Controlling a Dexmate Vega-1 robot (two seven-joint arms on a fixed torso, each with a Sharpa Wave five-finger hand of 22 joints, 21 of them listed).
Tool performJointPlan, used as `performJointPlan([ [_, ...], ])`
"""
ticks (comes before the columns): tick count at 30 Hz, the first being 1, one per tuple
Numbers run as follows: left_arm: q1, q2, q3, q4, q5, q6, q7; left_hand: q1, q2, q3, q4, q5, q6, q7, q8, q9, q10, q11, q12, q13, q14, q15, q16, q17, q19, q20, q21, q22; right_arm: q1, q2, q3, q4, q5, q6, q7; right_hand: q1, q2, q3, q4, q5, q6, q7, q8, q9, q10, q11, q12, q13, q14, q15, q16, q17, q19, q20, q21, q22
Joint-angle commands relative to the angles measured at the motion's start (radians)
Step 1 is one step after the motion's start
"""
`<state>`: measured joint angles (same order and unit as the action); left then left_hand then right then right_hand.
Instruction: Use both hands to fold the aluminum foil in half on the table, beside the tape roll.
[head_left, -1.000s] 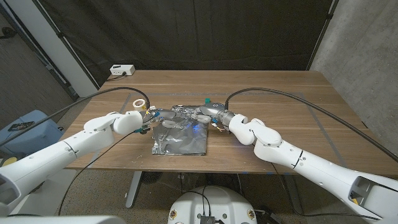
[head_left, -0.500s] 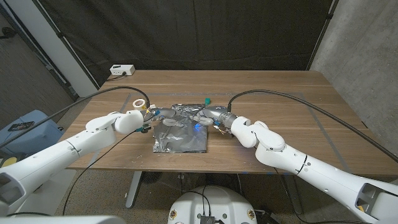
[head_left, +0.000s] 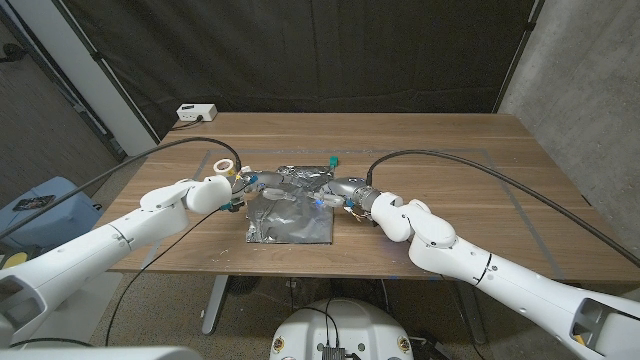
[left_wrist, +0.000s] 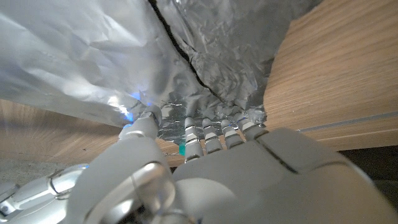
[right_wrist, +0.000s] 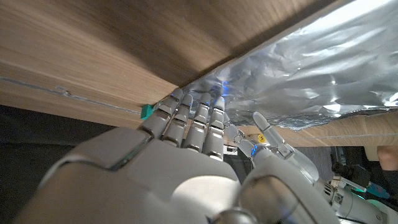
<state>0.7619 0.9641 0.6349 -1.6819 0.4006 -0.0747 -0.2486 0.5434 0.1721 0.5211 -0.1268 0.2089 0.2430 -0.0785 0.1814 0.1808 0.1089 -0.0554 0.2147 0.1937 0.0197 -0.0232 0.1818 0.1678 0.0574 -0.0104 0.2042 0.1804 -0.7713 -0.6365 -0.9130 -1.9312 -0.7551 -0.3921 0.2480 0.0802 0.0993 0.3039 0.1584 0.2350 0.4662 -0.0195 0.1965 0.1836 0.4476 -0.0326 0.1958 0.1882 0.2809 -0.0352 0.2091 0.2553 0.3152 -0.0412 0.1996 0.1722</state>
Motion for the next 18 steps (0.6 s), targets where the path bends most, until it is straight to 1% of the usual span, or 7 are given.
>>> performJointPlan([
  [1,0.009,0.007,-0.002,-0.010,-0.013,0.004,0.008,0.004,0.003,-0.003,-0.001,0.004,0.002,-0.001,0.003,0.001,0.007,-0.002,0.000,0.003,0.004,0.000,-0.002,0.001,0.006,0.000,0.000,0.000,0.011,0.014,-0.025,0.063,0.010,0.009,-0.025,-0.009,0.049,0.006,-0.002,0.003,0.000,0.004,0.001,0.002,-0.002,0.001,-0.002,0.003,-0.006,-0.001,-0.003,-0.001,-0.006,-0.017,-0.001,0.000],
  [2,0.014,0.008,-0.004,-0.017,-0.011,0.017,0.010,0.004,0.003,-0.003,-0.001,0.004,0.002,0.000,0.003,0.001,0.007,-0.002,0.000,0.003,0.004,0.000,-0.002,0.001,0.006,0.000,0.000,0.000,0.012,0.014,-0.026,0.069,0.012,0.013,-0.029,-0.010,0.049,0.006,-0.002,0.003,0.000,0.004,0.001,0.002,-0.002,0.001,-0.003,0.003,-0.004,-0.002,-0.002,-0.001,-0.006,-0.018,-0.001,0.000],
  [8,0.021,0.015,-0.007,-0.024,-0.016,0.020,0.013,0.004,0.002,-0.004,-0.002,0.004,0.003,-0.001,0.004,0.001,0.008,-0.003,0.000,0.003,0.004,0.000,-0.002,0.001,0.006,0.000,0.000,0.000,0.012,0.007,-0.030,0.071,0.013,0.010,-0.034,-0.011,0.049,0.008,-0.002,0.004,-0.001,0.003,0.001,0.002,-0.001,0.002,-0.002,0.003,-0.002,-0.005,-0.002,-0.003,-0.005,-0.020,-0.001,0.000],
  [12,0.023,0.015,-0.007,-0.025,-0.017,0.024,0.014,0.005,0.003,-0.004,-0.002,0.004,0.003,-0.002,0.004,0.001,0.008,-0.004,0.000,0.003,0.004,0.000,-0.002,0.001,0.006,0.000,0.000,0.000,0.005,-0.007,-0.020,0.039,0.011,0.002,-0.036,-0.011,0.050,0.009,-0.002,0.004,0.000,0.003,0.001,0.002,0.000,0.003,-0.002,0.003,-0.002,-0.007,-0.002,-0.004,-0.005,-0.022,-0.001,0.000],
  [13,0.021,0.014,-0.005,-0.022,-0.018,0.016,0.014,0.005,0.002,-0.004,-0.002,0.004,0.004,-0.002,0.004,0.001,0.008,-0.004,0.000,0.003,0.004,0.000,-0.002,0.001,0.006,0.000,0.000,0.000,0.003,-0.016,-0.017,0.018,0.005,-0.006,-0.029,-0.011,0.050,0.009,-0.002,0.004,0.002,0.002,0.002,0.002,0.000,0.001,-0.002,0.003,-0.002,-0.007,-0.002,-0.005,-0.004,-0.022,-0.001,0.000],
  [17,0.019,0.010,-0.003,-0.025,-0.013,0.024,0.015,0.005,0.002,-0.004,-0.002,0.004,0.003,-0.002,0.004,0.001,0.008,-0.004,0.000,0.003,0.004,0.000,-0.002,0.001,0.006,-0.001,0.000,0.000,-0.003,-0.026,-0.009,-0.013,0.000,-0.017,-0.020,-0.012,0.050,0.010,-0.003,0.004,0.002,0.003,0.002,0.002,0.000,0.002,-0.002,0.003,-0.002,-0.006,-0.002,-0.006,-0.005,-0.022,-0.001,0.000],
  [18,0.018,0.007,-0.003,-0.023,-0.013,0.023,0.016,0.005,0.002,-0.004,-0.002,0.004,0.002,-0.001,0.003,0.001,0.007,-0.004,-0.001,0.003,0.004,0.001,-0.002,0.001,0.006,0.000,0.000,0.000,-0.007,-0.034,-0.004,-0.031,0.000,-0.020,-0.015,-0.012,0.050,0.010,-0.003,0.004,0.002,0.003,0.002,0.002,0.000,0.002,-0.002,0.003,-0.002,-0.006,-0.002,-0.006,-0.005,-0.022,-0.001,0.000],
])
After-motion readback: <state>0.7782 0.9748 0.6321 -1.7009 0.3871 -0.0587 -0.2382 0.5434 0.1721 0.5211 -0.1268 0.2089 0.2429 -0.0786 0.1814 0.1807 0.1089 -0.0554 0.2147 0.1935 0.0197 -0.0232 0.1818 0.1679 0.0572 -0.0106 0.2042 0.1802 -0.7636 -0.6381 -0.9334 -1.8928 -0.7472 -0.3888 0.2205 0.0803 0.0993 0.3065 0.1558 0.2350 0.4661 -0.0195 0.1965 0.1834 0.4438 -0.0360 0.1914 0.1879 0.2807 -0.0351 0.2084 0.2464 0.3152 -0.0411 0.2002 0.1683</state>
